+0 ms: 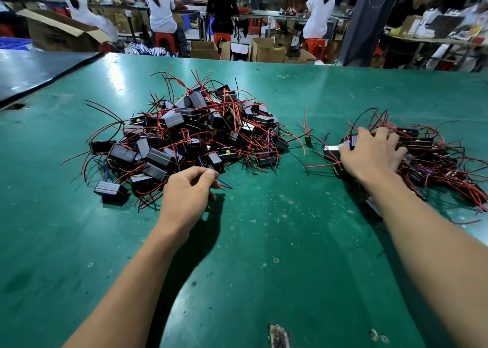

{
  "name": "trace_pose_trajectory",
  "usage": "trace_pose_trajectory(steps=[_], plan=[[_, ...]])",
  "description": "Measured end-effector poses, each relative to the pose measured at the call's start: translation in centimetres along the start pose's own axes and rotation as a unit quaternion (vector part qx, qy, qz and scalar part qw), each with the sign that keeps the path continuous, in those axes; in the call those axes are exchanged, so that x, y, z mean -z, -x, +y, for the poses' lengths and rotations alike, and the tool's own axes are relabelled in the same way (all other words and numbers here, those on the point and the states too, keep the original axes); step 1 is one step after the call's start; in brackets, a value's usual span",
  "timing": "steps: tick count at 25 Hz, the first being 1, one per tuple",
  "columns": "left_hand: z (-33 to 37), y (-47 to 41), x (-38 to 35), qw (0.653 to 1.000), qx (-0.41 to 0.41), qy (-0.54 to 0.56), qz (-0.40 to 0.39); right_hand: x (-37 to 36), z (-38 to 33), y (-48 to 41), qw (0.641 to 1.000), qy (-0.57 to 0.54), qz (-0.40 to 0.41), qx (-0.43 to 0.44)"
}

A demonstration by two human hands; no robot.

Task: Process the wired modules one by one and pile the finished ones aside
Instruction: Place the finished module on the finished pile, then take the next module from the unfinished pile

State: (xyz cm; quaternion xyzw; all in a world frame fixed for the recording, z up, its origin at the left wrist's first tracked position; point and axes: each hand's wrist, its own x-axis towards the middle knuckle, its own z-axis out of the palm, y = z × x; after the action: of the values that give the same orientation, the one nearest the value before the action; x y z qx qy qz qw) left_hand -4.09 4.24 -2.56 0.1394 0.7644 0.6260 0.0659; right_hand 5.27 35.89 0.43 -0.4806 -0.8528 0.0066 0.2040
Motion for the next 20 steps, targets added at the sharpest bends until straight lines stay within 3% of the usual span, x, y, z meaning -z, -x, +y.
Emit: trace_pose_trajectory(steps=[8,14,20], plan=[[0.1,0.1,-0.3,0.999,-0.016,-0.045,0.000,0.8,-1.5,2.1,0.999,-0.019,0.034,0.015],[0.2,0.8,-0.9,0.984,-0.081,-0.158,-0.001,1.3,-5.8,6.2,0.971,-0.119,0.154,0.139],[-0.1,0.6,-1.2,0.989,-0.071,-0.126,0.002,-1.3,-11.2,12.7,0.930,-0.229,-0.005,0.287]])
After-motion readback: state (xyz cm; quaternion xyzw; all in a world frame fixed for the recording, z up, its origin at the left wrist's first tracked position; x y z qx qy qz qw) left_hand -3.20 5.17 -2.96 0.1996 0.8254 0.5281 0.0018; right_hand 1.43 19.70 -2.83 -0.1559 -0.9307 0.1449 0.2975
